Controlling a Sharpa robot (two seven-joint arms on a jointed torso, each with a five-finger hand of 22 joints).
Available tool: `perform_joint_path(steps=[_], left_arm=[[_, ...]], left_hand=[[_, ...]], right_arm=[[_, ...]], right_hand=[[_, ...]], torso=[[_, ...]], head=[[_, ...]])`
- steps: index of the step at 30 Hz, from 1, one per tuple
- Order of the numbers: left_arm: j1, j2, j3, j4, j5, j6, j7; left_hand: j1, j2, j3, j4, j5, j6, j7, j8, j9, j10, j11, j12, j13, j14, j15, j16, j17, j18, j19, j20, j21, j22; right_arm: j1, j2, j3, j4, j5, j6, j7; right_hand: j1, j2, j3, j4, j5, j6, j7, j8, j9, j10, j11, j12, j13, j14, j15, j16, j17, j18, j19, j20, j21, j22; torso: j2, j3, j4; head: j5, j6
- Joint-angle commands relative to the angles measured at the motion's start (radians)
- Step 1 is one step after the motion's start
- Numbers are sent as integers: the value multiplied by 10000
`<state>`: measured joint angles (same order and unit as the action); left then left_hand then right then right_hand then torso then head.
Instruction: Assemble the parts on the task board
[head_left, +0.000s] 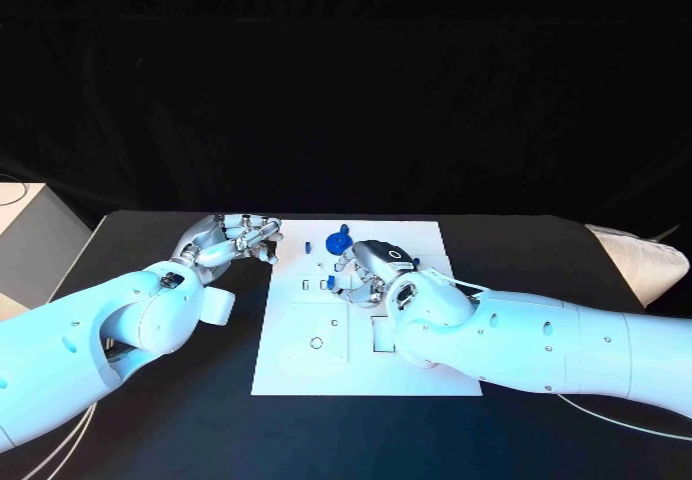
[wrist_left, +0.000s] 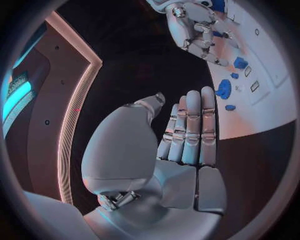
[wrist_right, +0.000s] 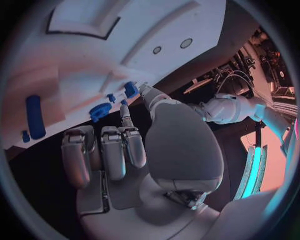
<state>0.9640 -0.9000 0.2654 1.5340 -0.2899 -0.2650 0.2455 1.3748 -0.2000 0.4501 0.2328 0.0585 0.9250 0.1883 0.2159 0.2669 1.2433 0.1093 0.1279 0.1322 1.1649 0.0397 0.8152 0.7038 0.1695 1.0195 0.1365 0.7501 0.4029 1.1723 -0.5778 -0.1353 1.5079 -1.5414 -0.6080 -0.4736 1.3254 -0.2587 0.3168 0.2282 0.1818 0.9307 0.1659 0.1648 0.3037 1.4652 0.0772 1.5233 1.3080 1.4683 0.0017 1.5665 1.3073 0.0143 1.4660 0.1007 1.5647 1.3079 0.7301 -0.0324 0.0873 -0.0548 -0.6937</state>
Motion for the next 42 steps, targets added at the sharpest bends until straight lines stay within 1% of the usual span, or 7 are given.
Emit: perform_joint_path(steps=[1, 6, 13, 18, 28, 33, 42], left_arm=[[8, 154, 4, -150, -979, 36, -1076], [67, 446, 8, -467, -2147, 315, -2443], [531, 1027, 9, -971, -4417, 1569, -4748], [945, 1434, -43, -1223, -5742, 2445, -6151], [2030, 2681, -921, -2401, -7475, 3956, -7404], [2268, 3200, -1120, -2962, -7949, 4510, -7595], [2533, 3864, -1331, -3737, -8324, 4789, -7715]], left_hand=[[-290, 29, -245, 233, -24, 85, -172, 379, 227, 241, -200, 829, 619, 560, -181, 1581, 1291, 133, 304, -131, 558, 312], [-1154, 367, -812, 533, -5, -321, -510, 1962, 1251, -910, -526, 5591, 4387, 2552, -454, 5643, 5613, -326, 1673, -417, 4073, 4209], [-1605, 470, -864, 573, -25, -748, -657, 3070, 2183, -624, -653, 8110, 6505, 3497, -584, 6797, 7302, -786, 3007, -526, 6010, 7115], [-1847, 529, -923, 590, -34, -867, -676, 3264, 2382, -434, -668, 8684, 7042, 3638, -597, 6977, 7600, -866, 3227, -542, 6304, 7590], [-1862, 538, -934, 582, -35, -962, -684, 3347, 2487, -68, -677, 9463, 7885, 3806, -608, 7201, 7992, -989, 3575, -557, 6673, 8257], [-1939, 574, -944, 591, -32, -979, -679, 3359, 2508, -70, -669, 9549, 7969, 3819, -599, 7222, 8028, -1005, 3610, -551, 6724, 8344], [-2344, 656, -1023, 600, -29, -959, -706, 3528, 2696, -154, -678, 9671, 8044, 3828, -597, 7243, 8064, -1017, 3617, -535, 6799, 8453]], right_arm=[[238, -340, 60, 113, 1688, -1298, 2129], [700, -865, 129, 71, 4353, -1120, 3568], [1228, -1510, 156, -156, 6625, -317, 4264], [1437, -1718, 159, -340, 7000, 116, 4185], [1701, -2032, 162, -588, 7102, 558, 3876], [1737, -2082, 162, -638, 7017, 602, 3764], [1759, -2119, 162, -622, 6852, 620, 3608]], right_hand=[[207, 174, -87, 68, 108, 98, -55, 146, 18, 541, 19, -11, 2172, 1025, 43, 43, 2635, -113, 995, 78, -46, 2538], [380, 345, -34, 175, 474, 159, -86, 281, 43, 566, -17, 15, 2194, 1025, 3, 43, 2635, -112, 994, 40, -49, 2537], [404, 365, 4, 248, 906, 140, -87, 363, 62, 633, -20, 81, 2252, 1025, 0, 43, 2635, -131, 1026, 31, 17, 2592], [325, 312, -72, 314, 1333, 126, -92, 417, 85, 703, -24, 148, 2314, 1025, -3, 43, 2635, -130, 1025, 25, 13, 2590], [314, 279, -105, 319, 1397, 103, -91, 422, 88, 703, -22, 149, 2314, 1025, -4, 43, 2635, -126, 1018, 24, -1, 2578], [318, 280, -110, 320, 1447, 87, -89, 421, 89, 686, -21, 133, 2298, 1025, -4, 43, 2635, -120, 1008, 24, -23, 2560], [317, 268, -123, 323, 1504, 70, -87, 423, 90, 672, -20, 121, 2287, 1025, -3, 43, 2635, -116, 1002, 24, -35, 2550]], torso=[[-64, 44, -86], [-176, 111, -144], [-330, 185, -211], [-381, 267, -273], [-458, 385, -289], [-456, 423, -296], [-423, 378, -295]], head=[[71, 65], [101, 114], [222, 18], [305, -30], [423, -120], [449, -150], [461, -200]])
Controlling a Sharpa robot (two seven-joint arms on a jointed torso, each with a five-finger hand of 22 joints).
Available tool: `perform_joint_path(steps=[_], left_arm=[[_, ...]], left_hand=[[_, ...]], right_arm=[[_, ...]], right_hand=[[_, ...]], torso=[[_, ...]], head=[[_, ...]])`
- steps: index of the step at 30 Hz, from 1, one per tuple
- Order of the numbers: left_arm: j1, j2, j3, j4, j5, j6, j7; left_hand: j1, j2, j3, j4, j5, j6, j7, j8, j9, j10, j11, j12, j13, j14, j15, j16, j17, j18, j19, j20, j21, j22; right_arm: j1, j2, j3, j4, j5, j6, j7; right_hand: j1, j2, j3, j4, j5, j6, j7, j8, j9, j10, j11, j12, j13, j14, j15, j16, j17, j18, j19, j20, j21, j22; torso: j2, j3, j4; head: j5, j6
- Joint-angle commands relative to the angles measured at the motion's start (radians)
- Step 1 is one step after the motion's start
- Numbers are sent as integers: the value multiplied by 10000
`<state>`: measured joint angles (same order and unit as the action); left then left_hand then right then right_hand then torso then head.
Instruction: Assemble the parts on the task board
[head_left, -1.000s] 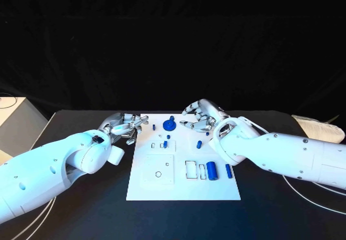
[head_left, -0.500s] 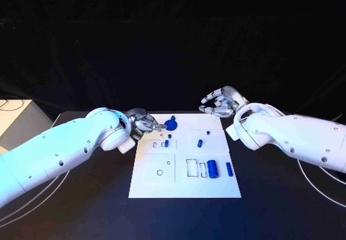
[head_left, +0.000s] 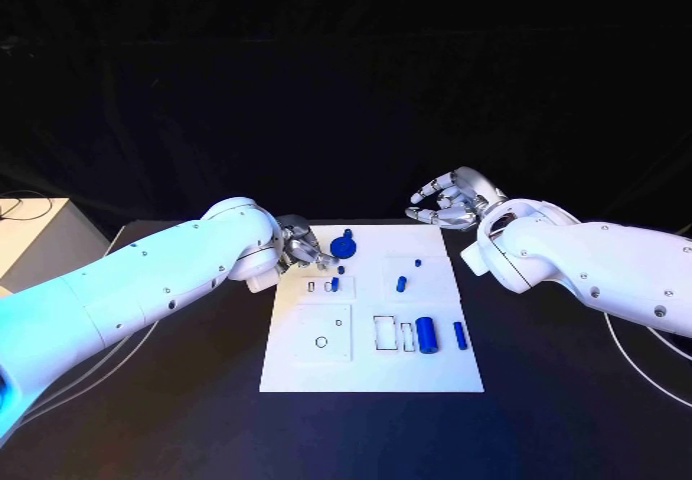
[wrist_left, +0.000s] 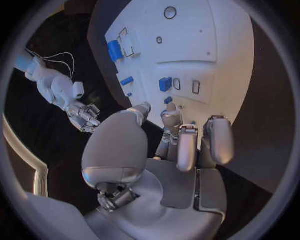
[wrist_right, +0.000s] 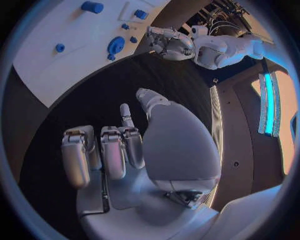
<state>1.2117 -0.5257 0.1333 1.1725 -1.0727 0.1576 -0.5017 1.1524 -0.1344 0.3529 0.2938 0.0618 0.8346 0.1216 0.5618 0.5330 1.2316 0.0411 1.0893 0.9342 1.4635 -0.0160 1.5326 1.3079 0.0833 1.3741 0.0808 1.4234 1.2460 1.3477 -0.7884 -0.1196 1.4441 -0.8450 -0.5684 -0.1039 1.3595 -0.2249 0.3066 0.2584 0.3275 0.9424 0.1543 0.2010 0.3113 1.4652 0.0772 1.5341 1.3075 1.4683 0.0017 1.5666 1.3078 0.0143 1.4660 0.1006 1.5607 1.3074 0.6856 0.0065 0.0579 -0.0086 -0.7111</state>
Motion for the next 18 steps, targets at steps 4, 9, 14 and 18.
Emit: perform_joint_path(steps=[4, 9, 14, 18], left_arm=[[125, 356, -65, -382, -642, 896, -281], [171, 563, -101, -630, -786, 1353, -328], [188, 757, -126, -849, -806, 1538, -344], [191, 875, -141, -960, -770, 1616, -347]], left_hand=[[-331, 41, -88, -12, -57, 3, -95, 268, 275, -32, -41, 151, 100, 861, -73, 96, 2074, -166, 89, 4, 115, 101], [-465, 61, -117, -8, -56, -54, -100, 316, 386, -98, -46, 114, 42, 842, -80, 73, 2030, -168, 80, -3, 125, 114], [-478, 68, -115, -12, -53, -72, -99, 319, 403, -139, -45, 71, -14, 829, -79, 57, 1998, -164, 66, -3, 118, 98], [-482, 73, -110, -18, -49, -82, -100, 327, 423, -166, -44, 49, -41, 820, -78, 47, 1980, -159, 48, -2, 107, 74]], right_arm=[[13, -22, 5, 24, -162, 211, -155], [23, -25, 5, 17, -218, 219, -235], [32, -21, 5, 0, -280, 197, -279], [39, -7, 5, -14, -295, 175, -302]], right_hand=[[-35, -81, -37, 29, 75, -55, 31, 62, 16, 667, -17, 9, 2287, 1025, -2, 42, 2630, -116, 1002, 25, 5, 2555], [-51, -92, -56, 42, 104, -64, 33, 65, 18, 660, -16, 3, 2281, 1025, 0, 42, 2630, -115, 1000, 26, 1, 2551], [-64, -101, -73, 52, 122, -74, 35, 66, 18, 596, -14, -56, 2225, 1025, 1, 42, 2630, -101, 976, 27, -51, 2509], [-70, -110, -87, 59, 137, -90, 37, 64, 18, 527, -13, -119, 2165, 1025, 2, 42, 2630, -86, 951, 27, -103, 2466]], torso=[[20, -25, 12], [25, -46, 20], [35, -47, 41], [44, -53, 34]], head=[[-12, -74], [-28, -129], [-54, -172], [-58, -200]])
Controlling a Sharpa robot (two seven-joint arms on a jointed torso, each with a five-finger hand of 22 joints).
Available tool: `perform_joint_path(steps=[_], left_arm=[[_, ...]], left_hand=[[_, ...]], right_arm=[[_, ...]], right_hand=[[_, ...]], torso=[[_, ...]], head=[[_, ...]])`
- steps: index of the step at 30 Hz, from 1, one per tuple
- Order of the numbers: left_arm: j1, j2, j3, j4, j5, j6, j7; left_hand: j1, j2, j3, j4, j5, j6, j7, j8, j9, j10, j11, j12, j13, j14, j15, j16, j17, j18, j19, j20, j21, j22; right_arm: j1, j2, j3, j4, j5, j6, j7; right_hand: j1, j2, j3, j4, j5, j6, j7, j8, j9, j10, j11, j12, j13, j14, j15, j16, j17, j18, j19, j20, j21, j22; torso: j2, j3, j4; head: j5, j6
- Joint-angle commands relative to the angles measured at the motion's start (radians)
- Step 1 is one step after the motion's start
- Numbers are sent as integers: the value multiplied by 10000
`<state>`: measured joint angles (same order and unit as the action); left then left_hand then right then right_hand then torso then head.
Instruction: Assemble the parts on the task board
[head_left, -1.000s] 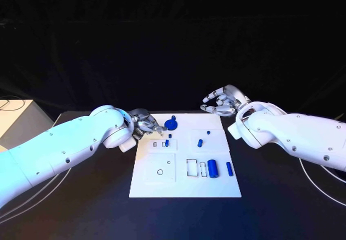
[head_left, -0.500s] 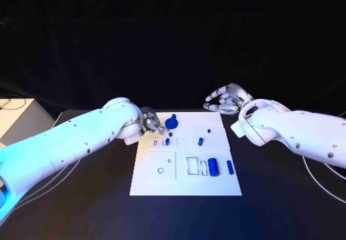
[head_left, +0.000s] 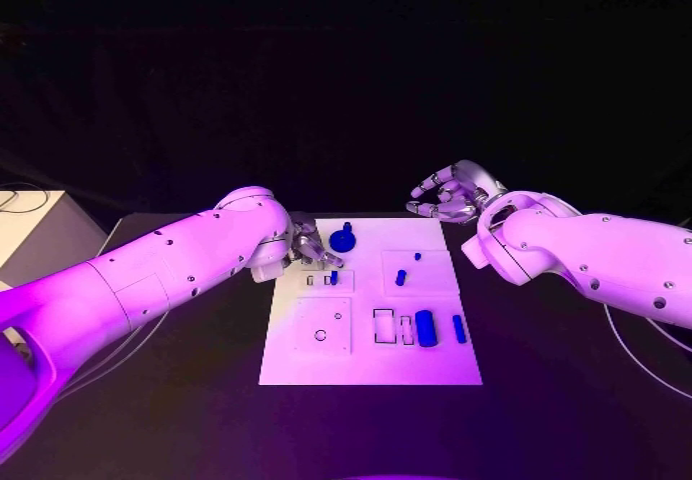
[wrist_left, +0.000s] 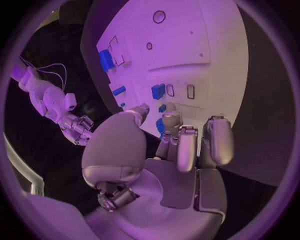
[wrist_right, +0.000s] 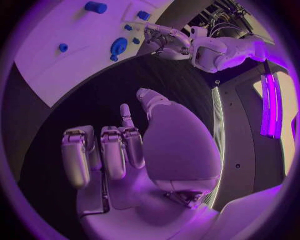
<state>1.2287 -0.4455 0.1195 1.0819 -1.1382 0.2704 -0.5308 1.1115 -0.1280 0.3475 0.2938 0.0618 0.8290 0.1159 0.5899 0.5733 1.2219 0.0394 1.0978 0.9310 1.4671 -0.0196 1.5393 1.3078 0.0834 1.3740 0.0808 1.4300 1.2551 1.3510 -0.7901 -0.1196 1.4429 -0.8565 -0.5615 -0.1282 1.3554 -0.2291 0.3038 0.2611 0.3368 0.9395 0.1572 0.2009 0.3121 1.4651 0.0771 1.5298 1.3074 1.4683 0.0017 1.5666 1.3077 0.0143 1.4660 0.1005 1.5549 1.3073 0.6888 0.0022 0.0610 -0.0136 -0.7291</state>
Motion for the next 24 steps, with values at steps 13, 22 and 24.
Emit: perform_joint_path(steps=[13, 22, 24], left_arm=[[23, 225, -35, -149, 50, 689, -31], [22, 295, -51, -201, 75, 1040, -24], [21, 320, -67, -230, 77, 1058, -23]], left_hand=[[-8, 27, 96, -41, -41, -95, -54, 139, 225, -152, -33, -38, -15, 763, -43, -41, 1947, -148, -16, 2, 23, -60], [134, -49, 284, -59, -39, -177, -43, 159, 353, -241, -27, -83, -81, 746, -36, -56, 1921, -140, -61, 9, 10, -88], [143, -53, 301, -58, -38, -181, -42, 161, 363, -245, -26, -84, -83, 748, -35, -53, 1926, -137, -73, 10, 3, -103]], right_arm=[[11, 72, 5, -47, -186, 107, -166], [13, 119, 5, -50, -213, 143, -222], [14, 123, 5, -47, -215, 147, -227]], right_hand=[[-39, -75, -81, 46, 63, -96, 14, 56, 7, 478, -8, -122, 2123, 1025, 4, 42, 2631, -76, 934, 29, -80, 2439], [-57, -79, -104, 66, 71, -112, 16, 56, 8, 477, -4, -123, 2123, 1025, 6, 42, 2631, -75, 932, 31, -85, 2436], [-79, -76, -124, 89, 91, -116, 17, 62, 11, 471, -4, -128, 2118, 1025, 8, 42, 2631, -74, 930, 32, -89, 2433]], torso=[[7, 4, 7], [31, 7, 3], [23, 2, 12]], head=[[-31, -85], [-34, -119], [-26, -132]])
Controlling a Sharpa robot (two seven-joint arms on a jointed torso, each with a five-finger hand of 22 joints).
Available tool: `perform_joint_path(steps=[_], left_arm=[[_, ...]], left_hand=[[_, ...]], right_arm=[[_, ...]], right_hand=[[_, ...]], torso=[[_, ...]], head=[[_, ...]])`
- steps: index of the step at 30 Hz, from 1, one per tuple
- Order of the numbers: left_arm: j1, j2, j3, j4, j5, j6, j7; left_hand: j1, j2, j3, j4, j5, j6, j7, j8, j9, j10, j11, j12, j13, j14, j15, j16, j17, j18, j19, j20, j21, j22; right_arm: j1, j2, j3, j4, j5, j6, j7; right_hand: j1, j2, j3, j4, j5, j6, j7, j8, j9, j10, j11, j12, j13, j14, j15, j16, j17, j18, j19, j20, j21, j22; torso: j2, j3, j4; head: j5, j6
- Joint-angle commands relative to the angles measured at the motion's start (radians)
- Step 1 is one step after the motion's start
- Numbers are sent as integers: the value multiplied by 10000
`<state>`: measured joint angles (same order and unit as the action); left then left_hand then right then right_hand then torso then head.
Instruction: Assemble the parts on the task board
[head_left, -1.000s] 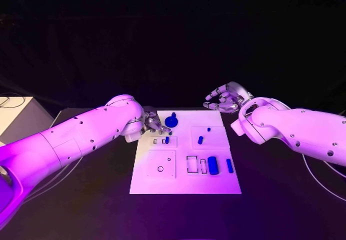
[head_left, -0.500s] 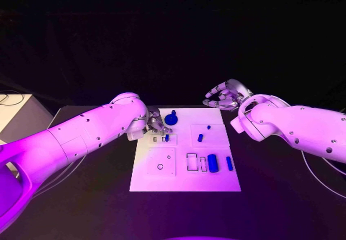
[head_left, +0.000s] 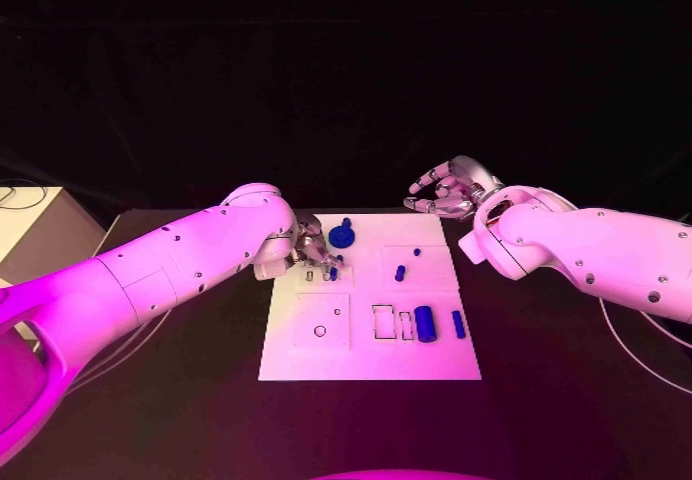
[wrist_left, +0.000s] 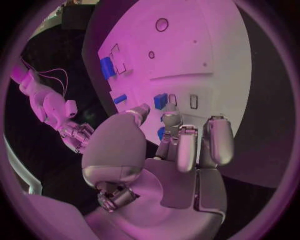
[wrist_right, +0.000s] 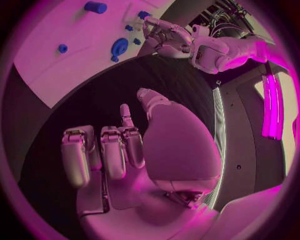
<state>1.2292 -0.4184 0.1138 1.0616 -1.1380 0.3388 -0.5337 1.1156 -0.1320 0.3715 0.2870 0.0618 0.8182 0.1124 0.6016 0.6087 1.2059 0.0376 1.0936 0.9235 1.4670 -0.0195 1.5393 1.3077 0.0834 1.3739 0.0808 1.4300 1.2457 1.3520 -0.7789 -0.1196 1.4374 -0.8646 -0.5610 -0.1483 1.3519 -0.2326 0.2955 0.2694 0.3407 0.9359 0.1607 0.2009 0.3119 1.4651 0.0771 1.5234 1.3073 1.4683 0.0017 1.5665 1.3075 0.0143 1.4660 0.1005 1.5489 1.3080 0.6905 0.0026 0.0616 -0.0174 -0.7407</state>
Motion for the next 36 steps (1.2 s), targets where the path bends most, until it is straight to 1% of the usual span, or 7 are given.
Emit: perform_joint_path(steps=[1, 6, 10, 12, 16, 27, 36], left_arm=[[15, 59, -24, -44, 78, 377, 6], [13, 76, -108, -104, 103, 347, 9], [13, 81, -138, -128, 139, 326, 16], [12, 94, -150, -136, 169, 318, 27], [11, 128, -162, -158, 239, 308, 50], [6, 166, -180, -176, 351, 168, 100], [6, 165, -181, -152, 538, 123, 133]], left_hand=[[102, -12, 62, 11, -38, -73, -8, 45, 8, -85, -8, -42, -8, 749, -36, -53, 1928, -137, -72, 10, 4, -8], [171, -21, 203, 9, -34, -99, -4, 55, 76, -108, -4, -44, -16, 743, -31, -58, 1919, -136, -84, 15, 5, -6], [184, -27, 232, 8, -35, -104, -2, 57, 90, -118, -4, -51, -28, 743, -30, -57, 1920, -133, -95, 16, 0, -18], [216, -37, 302, 5, -36, -105, -3, 67, 124, -212, -2, -158, -168, 738, -29, -62, 1912, -128, -116, 18, -11, -41], [286, -40, 476, -1, -37, -122, -5, 77, 193, -249, -4, -194, -215, 737, -28, -60, 1915, -125, -133, 20, -14, -48], [396, -44, 873, -16, -50, -142, -14, 95, 328, -321, -14, -288, -347, 733, -35, -63, 1911, -120, -156, 19, -16, -54], [636, -244, 1871, -130, -48, -168, -45, 113, 586, -372, -49, -379, -491, 723, -64, -73, 1896, -116, -185, -4, -16, -51]], right_arm=[[5, 12, 5, 9, -134, 144, -29], [7, 9, 5, 14, -146, 151, -50], [8, 11, 5, 18, -171, 142, -74], [9, 23, 5, 13, -182, 139, -86], [9, 43, 5, 8, -192, 143, -98], [9, 62, 5, 0, -205, 159, -132], [9, 85, 5, -28, -216, 183, -164]], right_hand=[[-44, -41, -40, 6, 52, -81, -19, 62, 12, 472, -3, -64, 2120, 1025, 8, 42, 2633, -75, 930, 32, -29, 2426], [-56, -41, -53, 18, 67, -82, -19, 66, 14, 479, -3, -57, 2126, 1025, 9, 42, 2633, -75, 930, 33, -29, 2426], [-56, -41, -53, 18, 67, -82, -19, 66, 14, 479, -3, -57, 2126, 1025, 9, 42, 2633, -75, 930, 33, -29, 2426], [-69, -42, -67, 32, 83, -80, -21, 72, 17, 480, -3, -56, 2127, 1025, 9, 42, 2633, -74, 929, 33, -33, 2424], [-69, -42, -67, 32, 83, -80, -21, 72, 17, 480, -3, -56, 2127, 1025, 9, 42, 2633, -74, 929, 33, -33, 2424], [-69, -42, -67, 32, 83, -80, -21, 72, 17, 480, -3, -56, 2127, 1025, 9, 42, 2633, -74, 929, 33, -33, 2424], [-84, -37, -87, 52, 105, -74, -24, 86, 23, 488, -6, -49, 2134, 1025, 8, 42, 2633, -70, 923, 34, -44, 2414]], torso=[[11, -2, 3], [-7, 1, 28], [-5, 9, 42], [-2, 12, 42], [4, 10, 21], [0, 16, 37], [2, 15, 42]], head=[[10, -18], [1, -51], [-7, -63], [2, -62], [31, -76], [44, -115], [78, -111]])
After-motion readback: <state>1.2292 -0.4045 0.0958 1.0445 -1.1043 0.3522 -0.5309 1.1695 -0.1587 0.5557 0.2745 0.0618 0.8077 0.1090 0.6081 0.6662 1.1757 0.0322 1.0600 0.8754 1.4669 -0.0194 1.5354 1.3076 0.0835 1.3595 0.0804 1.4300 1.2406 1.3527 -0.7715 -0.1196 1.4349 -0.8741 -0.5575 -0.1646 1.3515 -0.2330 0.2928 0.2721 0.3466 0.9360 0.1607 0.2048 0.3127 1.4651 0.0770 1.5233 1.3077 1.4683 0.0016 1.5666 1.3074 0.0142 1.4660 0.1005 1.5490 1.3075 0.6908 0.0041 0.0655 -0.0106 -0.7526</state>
